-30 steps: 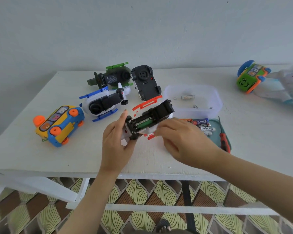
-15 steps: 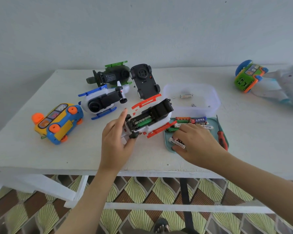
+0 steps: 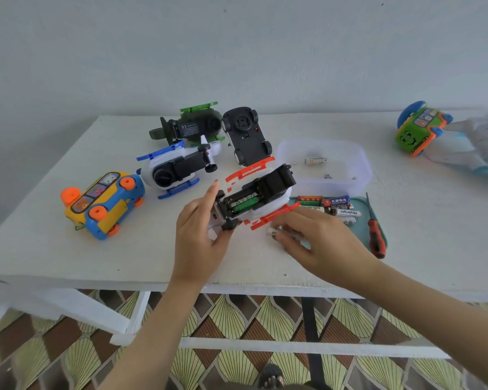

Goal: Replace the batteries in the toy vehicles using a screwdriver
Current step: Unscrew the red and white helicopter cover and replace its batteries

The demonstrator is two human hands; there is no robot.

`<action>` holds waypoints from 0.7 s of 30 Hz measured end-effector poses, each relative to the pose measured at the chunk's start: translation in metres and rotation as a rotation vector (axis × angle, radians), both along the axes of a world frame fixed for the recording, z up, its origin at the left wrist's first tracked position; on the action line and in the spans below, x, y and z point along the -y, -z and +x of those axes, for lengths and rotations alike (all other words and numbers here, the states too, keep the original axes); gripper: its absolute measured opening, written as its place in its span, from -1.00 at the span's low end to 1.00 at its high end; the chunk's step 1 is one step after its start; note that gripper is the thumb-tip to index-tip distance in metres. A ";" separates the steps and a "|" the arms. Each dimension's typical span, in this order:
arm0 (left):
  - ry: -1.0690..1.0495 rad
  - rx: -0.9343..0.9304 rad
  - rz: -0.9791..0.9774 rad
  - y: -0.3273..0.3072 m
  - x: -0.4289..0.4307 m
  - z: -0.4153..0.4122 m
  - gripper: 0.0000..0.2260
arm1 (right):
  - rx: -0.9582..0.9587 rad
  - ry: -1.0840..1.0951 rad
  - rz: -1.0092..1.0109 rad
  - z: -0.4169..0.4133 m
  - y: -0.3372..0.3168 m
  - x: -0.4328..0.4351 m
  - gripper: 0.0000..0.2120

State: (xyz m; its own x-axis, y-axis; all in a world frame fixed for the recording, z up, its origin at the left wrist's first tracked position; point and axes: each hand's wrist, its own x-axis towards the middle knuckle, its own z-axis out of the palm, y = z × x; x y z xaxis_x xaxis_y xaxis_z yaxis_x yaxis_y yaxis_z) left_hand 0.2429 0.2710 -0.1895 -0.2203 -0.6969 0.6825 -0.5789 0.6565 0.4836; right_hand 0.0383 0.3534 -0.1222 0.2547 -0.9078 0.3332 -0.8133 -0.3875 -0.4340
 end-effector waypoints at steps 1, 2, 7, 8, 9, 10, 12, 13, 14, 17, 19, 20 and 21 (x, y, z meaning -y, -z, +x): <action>-0.001 0.001 -0.008 0.000 0.000 0.000 -0.38 | 0.094 -0.007 -0.020 0.004 -0.003 0.000 -0.77; -0.002 0.003 -0.017 0.000 0.001 0.000 -0.39 | 0.167 0.003 -0.049 0.007 -0.005 0.002 -0.82; -0.004 -0.004 -0.044 0.000 0.001 0.000 -0.39 | 0.324 0.095 -0.203 0.029 -0.011 0.019 -0.87; -0.005 -0.007 -0.049 -0.001 0.001 0.000 -0.40 | 0.328 0.106 -0.241 0.033 -0.011 0.025 -0.88; -0.005 -0.010 -0.053 -0.001 0.000 0.000 -0.41 | 0.317 0.111 -0.284 0.037 -0.010 0.030 -0.88; -0.007 -0.011 -0.056 -0.002 0.000 -0.001 -0.41 | 0.299 0.110 -0.326 0.041 -0.008 0.035 -0.88; -0.012 -0.011 -0.058 -0.002 0.000 -0.001 -0.41 | 0.252 0.100 -0.390 0.046 -0.003 0.043 -0.84; -0.013 -0.014 -0.055 -0.002 0.000 -0.001 -0.42 | 0.226 0.100 -0.409 0.048 -0.001 0.045 -0.83; -0.013 -0.018 -0.051 -0.002 0.000 -0.001 -0.42 | 0.210 0.107 -0.414 0.048 0.000 0.046 -0.84; -0.012 -0.031 -0.041 -0.003 0.001 -0.001 -0.43 | 0.198 0.153 -0.407 0.048 -0.002 0.048 -0.89; -0.014 -0.031 -0.037 -0.003 0.001 0.000 -0.44 | 0.156 0.154 -0.436 0.048 -0.004 0.050 -0.93; -0.014 -0.028 -0.037 -0.003 0.001 0.000 -0.44 | 0.139 0.150 -0.448 0.048 -0.003 0.050 -0.94; -0.014 -0.026 -0.036 -0.003 0.001 0.000 -0.44 | 0.133 0.149 -0.454 0.048 -0.003 0.050 -0.94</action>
State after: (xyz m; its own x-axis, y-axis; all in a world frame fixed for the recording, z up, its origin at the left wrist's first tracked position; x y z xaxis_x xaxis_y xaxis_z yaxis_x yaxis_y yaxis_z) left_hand 0.2429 0.2698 -0.1868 -0.1928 -0.6747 0.7124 -0.5755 0.6658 0.4749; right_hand 0.0867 0.3030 -0.1195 0.0614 -0.6868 0.7243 -0.8236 -0.4448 -0.3520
